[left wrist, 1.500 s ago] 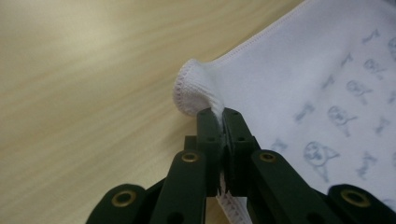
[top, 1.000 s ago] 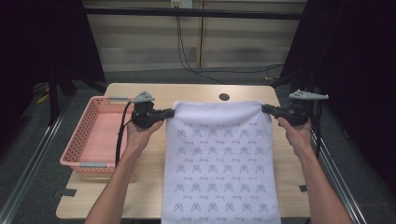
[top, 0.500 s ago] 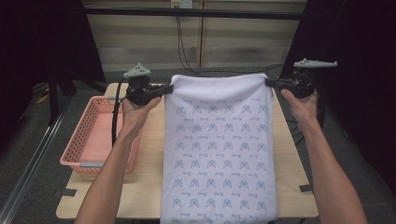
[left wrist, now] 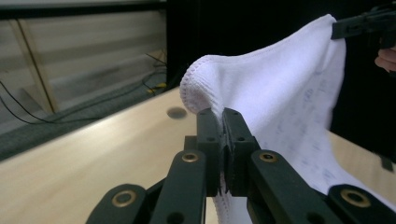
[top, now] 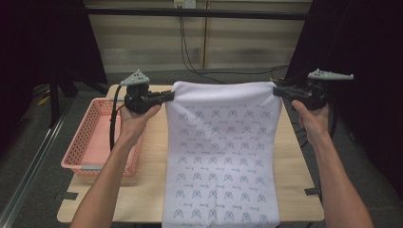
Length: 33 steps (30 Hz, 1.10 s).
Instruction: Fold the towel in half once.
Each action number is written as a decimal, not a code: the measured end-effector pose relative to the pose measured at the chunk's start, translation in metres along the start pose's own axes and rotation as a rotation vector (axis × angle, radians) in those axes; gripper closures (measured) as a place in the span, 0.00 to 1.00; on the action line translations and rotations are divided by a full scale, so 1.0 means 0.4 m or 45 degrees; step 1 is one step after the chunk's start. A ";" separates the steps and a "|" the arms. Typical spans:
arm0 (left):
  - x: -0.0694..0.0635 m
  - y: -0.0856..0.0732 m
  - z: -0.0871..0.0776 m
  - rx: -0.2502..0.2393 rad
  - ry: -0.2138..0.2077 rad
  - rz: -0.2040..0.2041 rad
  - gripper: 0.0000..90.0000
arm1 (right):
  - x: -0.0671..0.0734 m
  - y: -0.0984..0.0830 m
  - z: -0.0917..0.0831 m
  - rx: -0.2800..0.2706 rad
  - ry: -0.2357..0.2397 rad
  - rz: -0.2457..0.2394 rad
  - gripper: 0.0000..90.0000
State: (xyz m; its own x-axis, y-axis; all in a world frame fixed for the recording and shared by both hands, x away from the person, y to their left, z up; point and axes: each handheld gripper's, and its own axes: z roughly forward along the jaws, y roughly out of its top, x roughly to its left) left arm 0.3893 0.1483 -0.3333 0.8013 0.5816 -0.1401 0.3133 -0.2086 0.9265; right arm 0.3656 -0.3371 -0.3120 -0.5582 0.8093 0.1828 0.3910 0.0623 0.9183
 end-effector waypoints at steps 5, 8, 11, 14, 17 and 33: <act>-0.051 -0.109 -0.022 0.089 -0.071 -0.010 0.97 | 0.033 -0.114 -0.065 0.069 0.038 -0.020 0.98; -0.085 -0.162 -0.032 0.121 -0.093 -0.030 0.97 | 0.067 -0.183 -0.088 0.147 0.054 -0.038 0.98; -0.119 -0.199 -0.050 0.142 -0.109 -0.042 0.97 | 0.103 -0.256 -0.111 0.216 0.074 -0.047 0.98; -0.151 -0.238 -0.079 0.177 -0.124 -0.059 0.97 | 0.134 -0.321 -0.152 0.212 0.092 -0.019 0.98; -0.181 -0.292 -0.111 0.223 -0.160 -0.094 0.97 | 0.172 -0.372 -0.179 0.280 0.115 -0.024 0.98; -0.231 -0.481 -0.089 0.557 -0.245 -0.190 0.96 | 0.223 -0.549 -0.136 0.670 0.153 0.074 0.98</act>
State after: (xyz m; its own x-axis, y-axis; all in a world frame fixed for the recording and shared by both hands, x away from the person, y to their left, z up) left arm 0.2367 0.1627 -0.4859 0.7982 0.4829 -0.3601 0.5828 -0.4682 0.6641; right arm 0.1900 -0.3104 -0.4782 -0.5926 0.7495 0.2950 0.7199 0.3284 0.6115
